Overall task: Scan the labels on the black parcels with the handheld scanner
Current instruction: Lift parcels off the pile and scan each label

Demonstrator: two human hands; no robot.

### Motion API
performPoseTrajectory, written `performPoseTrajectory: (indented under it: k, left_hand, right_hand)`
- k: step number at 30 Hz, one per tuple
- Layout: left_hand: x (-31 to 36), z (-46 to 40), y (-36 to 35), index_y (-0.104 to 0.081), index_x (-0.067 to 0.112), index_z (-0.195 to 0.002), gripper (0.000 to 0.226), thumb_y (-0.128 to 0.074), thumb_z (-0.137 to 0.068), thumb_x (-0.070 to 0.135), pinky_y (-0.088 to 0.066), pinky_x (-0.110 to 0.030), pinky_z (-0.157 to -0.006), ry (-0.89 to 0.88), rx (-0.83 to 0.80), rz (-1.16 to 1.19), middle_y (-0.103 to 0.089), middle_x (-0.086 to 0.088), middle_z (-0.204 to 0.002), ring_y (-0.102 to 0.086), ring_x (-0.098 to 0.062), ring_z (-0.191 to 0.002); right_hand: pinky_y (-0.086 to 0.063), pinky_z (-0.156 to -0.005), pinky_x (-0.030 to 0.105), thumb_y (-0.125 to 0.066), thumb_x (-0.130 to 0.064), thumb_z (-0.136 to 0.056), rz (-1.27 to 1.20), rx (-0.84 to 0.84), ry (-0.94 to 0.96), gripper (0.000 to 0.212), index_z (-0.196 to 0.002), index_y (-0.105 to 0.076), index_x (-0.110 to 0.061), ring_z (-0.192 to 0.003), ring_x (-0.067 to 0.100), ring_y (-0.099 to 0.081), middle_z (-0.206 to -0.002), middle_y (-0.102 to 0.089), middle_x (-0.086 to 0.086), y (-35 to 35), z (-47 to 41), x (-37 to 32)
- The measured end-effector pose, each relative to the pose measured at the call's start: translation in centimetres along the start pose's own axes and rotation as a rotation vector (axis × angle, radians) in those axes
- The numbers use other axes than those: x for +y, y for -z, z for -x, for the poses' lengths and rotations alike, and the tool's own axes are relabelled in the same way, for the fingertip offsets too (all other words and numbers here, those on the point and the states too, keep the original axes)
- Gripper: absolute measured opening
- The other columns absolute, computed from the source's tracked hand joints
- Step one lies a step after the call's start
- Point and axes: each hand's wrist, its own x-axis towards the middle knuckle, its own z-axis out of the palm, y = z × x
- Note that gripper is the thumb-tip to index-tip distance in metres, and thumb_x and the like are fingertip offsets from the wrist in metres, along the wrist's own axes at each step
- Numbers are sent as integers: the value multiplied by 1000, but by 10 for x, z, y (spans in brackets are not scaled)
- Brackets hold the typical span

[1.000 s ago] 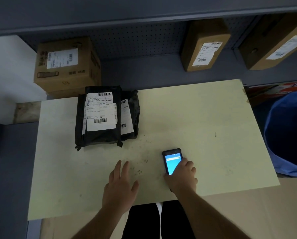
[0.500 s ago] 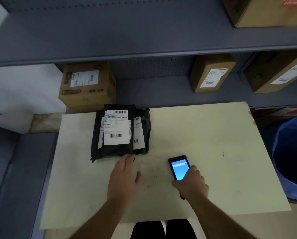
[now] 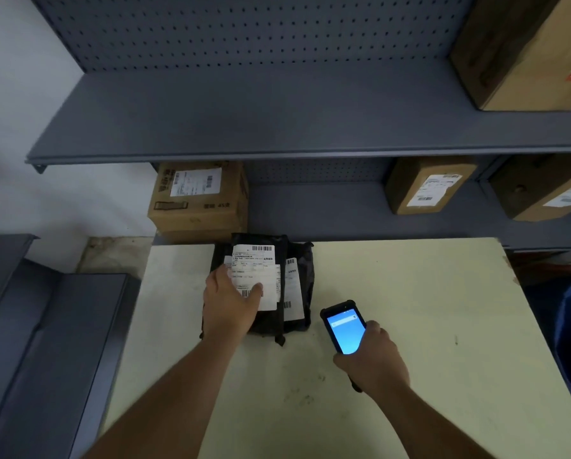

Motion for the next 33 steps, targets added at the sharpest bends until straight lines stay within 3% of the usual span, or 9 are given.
performPoseTrajectory:
  k: [6,11,23,30,33]
  left_hand:
    - [15,-40,-7,-28,9,-158,102,-76,-83,58,-46,-51,-107,265,-90,84,-40,-17,-157,-46,-39,-140]
    - [24,-50,-20,-32,12,-154,113,-83,-69,67,-48,-51,-103,359,-178,95,-46,-14,-151,-51,-37,-134]
    - [23,-52,-37,-33,16,-143,100,-87,-65,48,-52,-55,-101,344,-207,58,-62,-12,-137,-60,-37,-123]
    - [30,-51,-41,-34,13,-137,96,-90,-66,44,-51,-56,-103,352,-147,24,-60,-14,-139,-60,-39,-123]
    - [42,-41,-43,-33,9,-142,97,-88,-71,46,-48,-57,-104,304,-89,-106,-54,-16,-144,-57,-41,-127]
  right_hand:
    - [-67,-73,46,-80,-42,-62,-16,21,41,68,-119,-47,-24,-92,24,-66,-104,-54,-7,6,-6,-18]
    - [-67,-71,45,-82,-42,-62,-19,40,51,74,-125,-47,-24,-93,22,-64,-106,-54,-8,12,-10,-23]
    - [-67,-75,42,-84,-40,-66,-21,50,27,74,-129,-47,-23,-98,22,-64,-109,-55,-5,32,-19,-15]
    - [-66,-76,44,-80,-41,-65,-26,54,31,70,-125,-48,-23,-95,23,-65,-107,-55,-6,46,-19,-6]
    - [-66,-76,44,-79,-41,-65,-34,56,31,69,-124,-48,-22,-96,23,-64,-107,-56,-6,51,-18,0]
